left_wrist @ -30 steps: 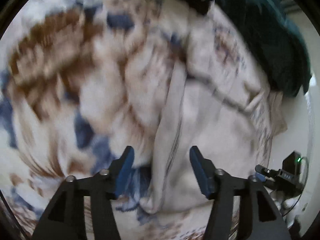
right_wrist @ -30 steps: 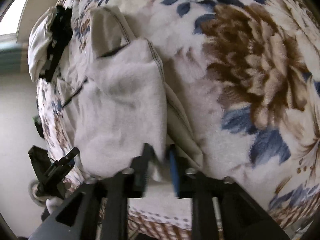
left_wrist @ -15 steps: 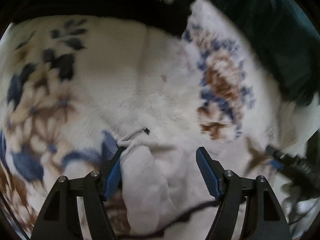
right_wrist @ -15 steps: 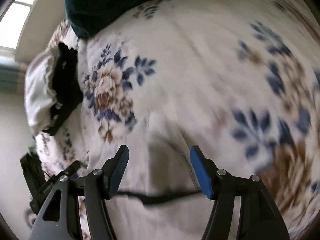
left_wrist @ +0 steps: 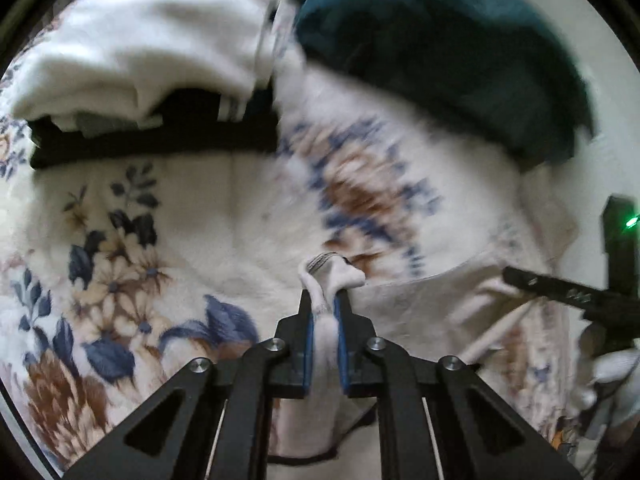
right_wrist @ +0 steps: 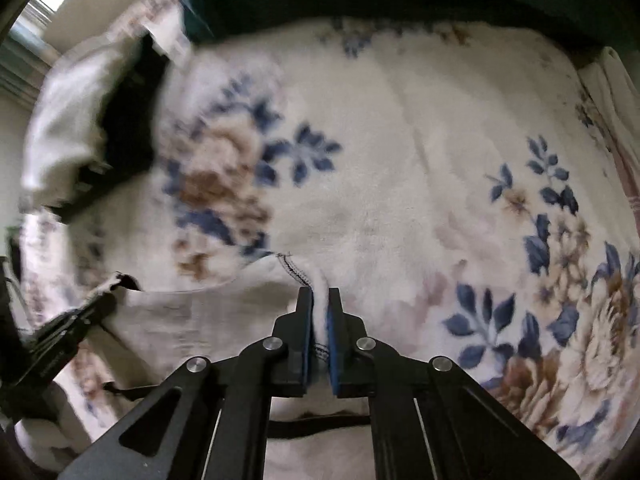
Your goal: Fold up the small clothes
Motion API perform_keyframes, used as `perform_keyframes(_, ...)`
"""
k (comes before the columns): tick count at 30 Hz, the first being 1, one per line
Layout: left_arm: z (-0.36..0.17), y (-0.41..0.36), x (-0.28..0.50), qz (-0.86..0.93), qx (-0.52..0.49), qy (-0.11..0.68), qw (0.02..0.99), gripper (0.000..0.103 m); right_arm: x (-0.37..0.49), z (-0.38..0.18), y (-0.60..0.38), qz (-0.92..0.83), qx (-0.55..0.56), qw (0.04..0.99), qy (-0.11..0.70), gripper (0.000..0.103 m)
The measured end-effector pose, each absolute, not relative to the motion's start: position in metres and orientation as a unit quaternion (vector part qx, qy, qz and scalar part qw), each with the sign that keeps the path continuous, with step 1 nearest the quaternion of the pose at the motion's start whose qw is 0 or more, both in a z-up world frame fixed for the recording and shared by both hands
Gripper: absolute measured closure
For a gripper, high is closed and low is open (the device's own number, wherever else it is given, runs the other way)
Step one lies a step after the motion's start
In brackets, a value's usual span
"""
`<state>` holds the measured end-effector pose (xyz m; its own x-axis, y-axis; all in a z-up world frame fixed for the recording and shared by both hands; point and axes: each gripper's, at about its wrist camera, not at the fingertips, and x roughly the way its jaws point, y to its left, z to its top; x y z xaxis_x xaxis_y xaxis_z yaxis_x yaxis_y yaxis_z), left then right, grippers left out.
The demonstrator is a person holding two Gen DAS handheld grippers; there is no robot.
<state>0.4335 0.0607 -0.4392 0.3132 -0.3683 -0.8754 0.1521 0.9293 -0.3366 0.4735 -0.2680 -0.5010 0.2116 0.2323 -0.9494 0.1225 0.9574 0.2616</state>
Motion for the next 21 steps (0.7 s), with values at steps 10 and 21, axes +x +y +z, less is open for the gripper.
perform_keyframes(10,-0.401,0.109,0.306,-0.169,-0.159,0.496,0.837,0.096,0.319,-0.444,-0.297,0.105,0.171,0.819,0.537,0.096)
perform_keyframes(21,-0.453,0.157,0.297,-0.074,-0.33,0.596,0.728,0.047,0.25,-0.509,-0.336,0.081,0.258,0.715,0.644,0.088)
